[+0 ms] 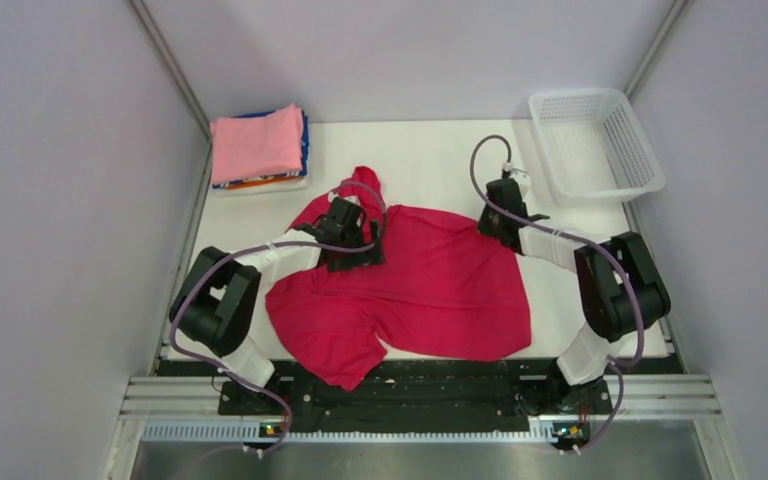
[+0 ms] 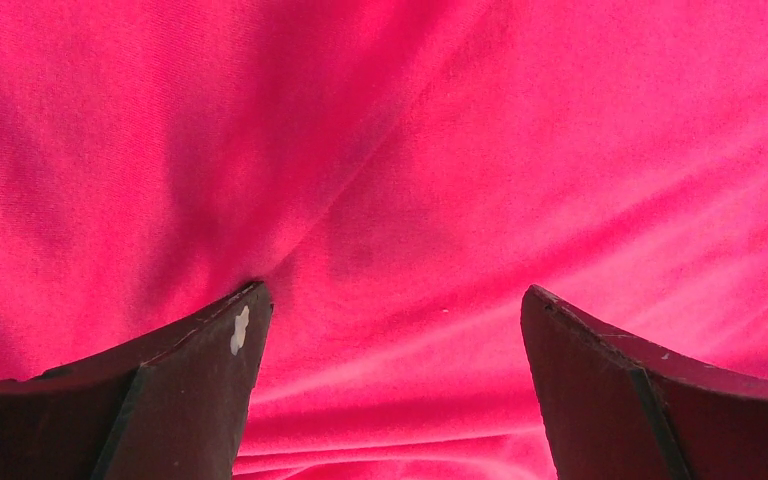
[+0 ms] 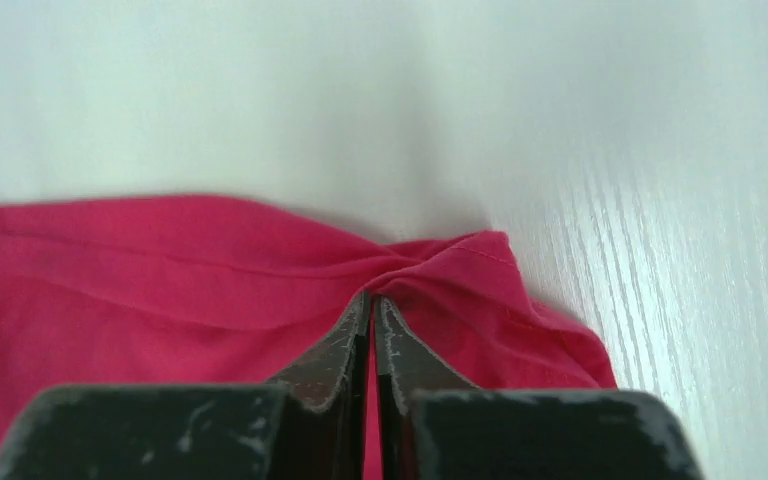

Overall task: Fold and stack the t-shirts
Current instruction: Flatten out the tshirt

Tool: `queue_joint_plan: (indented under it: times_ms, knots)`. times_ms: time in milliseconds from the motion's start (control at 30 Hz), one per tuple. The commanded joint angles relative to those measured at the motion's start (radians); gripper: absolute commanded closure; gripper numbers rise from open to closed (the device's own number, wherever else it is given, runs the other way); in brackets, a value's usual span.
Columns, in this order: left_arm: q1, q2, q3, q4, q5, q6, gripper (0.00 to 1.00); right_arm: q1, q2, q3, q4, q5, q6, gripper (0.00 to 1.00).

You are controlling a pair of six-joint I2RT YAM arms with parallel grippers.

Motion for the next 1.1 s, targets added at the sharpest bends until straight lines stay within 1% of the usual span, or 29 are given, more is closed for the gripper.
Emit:
queue_joint_plan:
  times_ms: [0,133,267,400,500,667,733,833,967,1033,1067]
  knots:
    - [0.003,0.011,0.033,0.002,-0.048,0.019,0.01,-0.03,0.003,0.079,0.052,0.052,-0.013,1.0]
    - [0.006,0.018,0.034,0.002,-0.05,0.021,0.01,-0.069,0.037,0.144,0.029,0.003,-0.019,1.0]
    - [0.011,0.02,0.032,0.0,-0.056,0.022,0.01,-0.074,0.061,0.126,0.022,-0.02,-0.053,1.0]
    - [0.015,0.019,0.029,-0.005,-0.053,0.024,0.01,-0.087,0.079,0.101,0.046,-0.143,-0.149,1.0]
    - [0.015,0.015,0.025,-0.006,-0.052,0.026,0.01,-0.088,0.035,0.059,0.088,-0.17,-0.199,1.0]
    - [0.015,0.008,0.021,-0.003,-0.047,0.024,0.01,-0.087,-0.08,0.051,0.027,-0.089,-0.235,1.0]
    - [0.016,0.004,0.017,0.0,-0.045,0.019,0.01,-0.086,-0.137,0.037,-0.006,-0.071,-0.214,1.0]
    - [0.015,-0.004,0.011,0.011,-0.033,0.014,0.01,-0.073,-0.226,-0.003,-0.078,-0.055,-0.142,1.0]
    - [0.014,-0.016,-0.001,0.02,-0.028,0.011,0.01,-0.015,-0.292,-0.084,-0.12,-0.048,-0.067,0.88]
    - [0.014,-0.021,-0.004,0.019,-0.028,0.013,0.01,0.009,-0.292,-0.104,-0.124,-0.044,-0.043,0.78]
    - [0.015,-0.022,-0.006,0.019,-0.028,0.013,0.01,0.016,-0.285,-0.111,-0.119,-0.041,-0.034,0.77]
